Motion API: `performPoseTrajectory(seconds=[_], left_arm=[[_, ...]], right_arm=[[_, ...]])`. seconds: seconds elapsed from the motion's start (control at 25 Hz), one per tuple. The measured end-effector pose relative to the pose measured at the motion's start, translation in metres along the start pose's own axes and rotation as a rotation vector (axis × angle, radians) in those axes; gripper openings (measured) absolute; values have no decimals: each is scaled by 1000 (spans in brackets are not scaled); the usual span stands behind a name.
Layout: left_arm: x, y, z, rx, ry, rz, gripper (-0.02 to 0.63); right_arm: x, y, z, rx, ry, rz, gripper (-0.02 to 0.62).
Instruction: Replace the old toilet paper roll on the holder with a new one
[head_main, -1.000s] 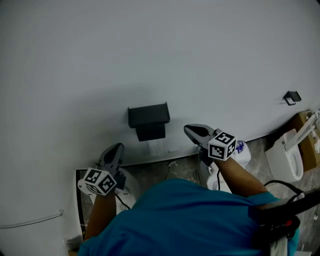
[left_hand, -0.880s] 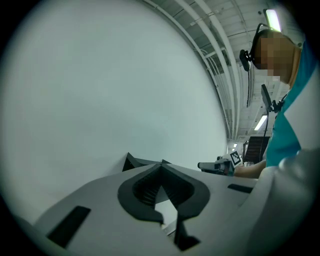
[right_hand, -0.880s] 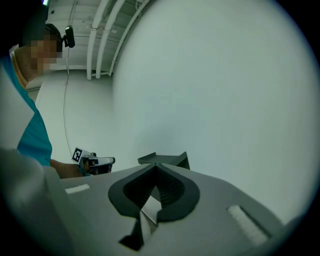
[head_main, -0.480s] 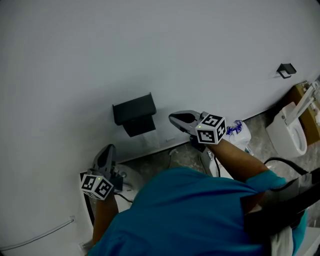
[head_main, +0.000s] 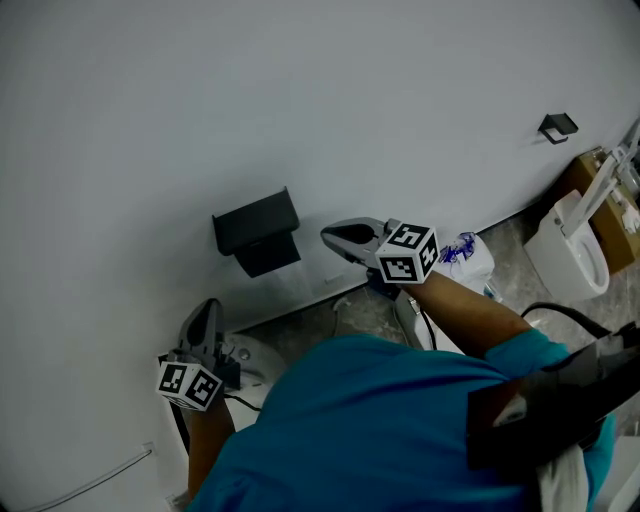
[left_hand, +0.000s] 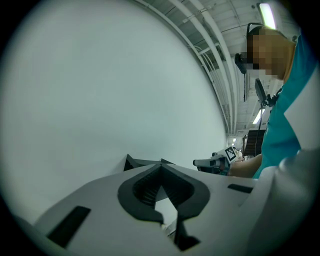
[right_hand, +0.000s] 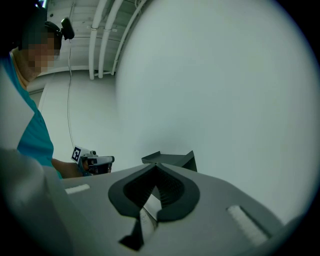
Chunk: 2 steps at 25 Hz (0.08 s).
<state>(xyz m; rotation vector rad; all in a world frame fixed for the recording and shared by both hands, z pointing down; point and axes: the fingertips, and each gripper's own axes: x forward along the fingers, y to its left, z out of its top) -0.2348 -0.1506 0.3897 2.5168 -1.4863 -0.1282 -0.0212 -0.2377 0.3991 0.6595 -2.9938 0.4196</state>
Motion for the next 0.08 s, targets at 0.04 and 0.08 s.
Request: performPoseTrajectory(seconds=[0.04, 0.08], left_arm=[[-1, 1, 0, -1, -1, 1, 9], [-3, 2, -1, -2, -3, 2, 9]], right_arm=[[0, 1, -1, 1, 1, 2, 2], [0, 1, -1, 3, 3, 3, 2]])
